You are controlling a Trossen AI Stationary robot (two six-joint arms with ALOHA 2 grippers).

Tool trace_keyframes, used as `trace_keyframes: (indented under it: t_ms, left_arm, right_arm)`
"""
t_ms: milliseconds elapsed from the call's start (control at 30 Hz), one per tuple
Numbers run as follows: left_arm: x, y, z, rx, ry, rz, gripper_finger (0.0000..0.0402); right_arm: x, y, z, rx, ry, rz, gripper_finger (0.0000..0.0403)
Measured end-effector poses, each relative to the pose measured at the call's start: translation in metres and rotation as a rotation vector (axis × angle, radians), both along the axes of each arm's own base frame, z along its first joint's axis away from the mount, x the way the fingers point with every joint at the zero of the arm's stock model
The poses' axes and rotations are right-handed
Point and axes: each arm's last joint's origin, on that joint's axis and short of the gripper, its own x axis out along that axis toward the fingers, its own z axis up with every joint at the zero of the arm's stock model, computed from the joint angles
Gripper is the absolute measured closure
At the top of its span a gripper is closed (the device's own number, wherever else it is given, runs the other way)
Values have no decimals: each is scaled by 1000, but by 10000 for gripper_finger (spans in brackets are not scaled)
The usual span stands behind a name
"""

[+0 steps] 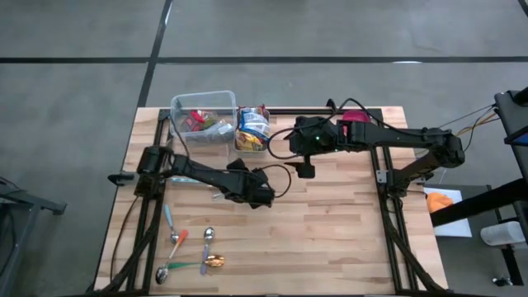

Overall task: Pick & Place Food Item
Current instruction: Adjust the transparent bin

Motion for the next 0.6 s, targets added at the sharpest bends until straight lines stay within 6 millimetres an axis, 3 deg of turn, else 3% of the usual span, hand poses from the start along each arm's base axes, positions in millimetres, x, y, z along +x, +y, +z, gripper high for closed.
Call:
trace_keyframes:
  t_ms: [600]
  left_arm:
    - [0, -3, -4, -158, 16, 15, 222]
  right_arm:
    - [0, 0, 0, 0, 0, 0, 18]
